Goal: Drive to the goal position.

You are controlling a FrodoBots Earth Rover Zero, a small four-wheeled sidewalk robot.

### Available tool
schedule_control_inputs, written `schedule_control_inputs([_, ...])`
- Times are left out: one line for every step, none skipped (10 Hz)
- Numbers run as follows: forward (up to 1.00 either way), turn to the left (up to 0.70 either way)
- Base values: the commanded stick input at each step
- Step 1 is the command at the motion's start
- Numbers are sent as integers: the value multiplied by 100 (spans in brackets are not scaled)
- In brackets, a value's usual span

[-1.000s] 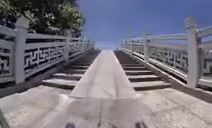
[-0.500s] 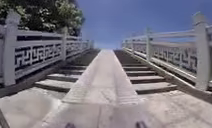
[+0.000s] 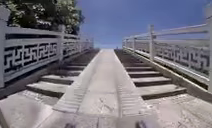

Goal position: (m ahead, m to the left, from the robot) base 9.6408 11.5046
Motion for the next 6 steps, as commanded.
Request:
schedule_control_inputs([70, 0])
schedule_control_inputs([70, 0])
schedule_control_inputs([70, 0])
schedule_control_inputs([70, 0])
schedule_control_inputs([70, 0])
schedule_control_inputs([70, 0])
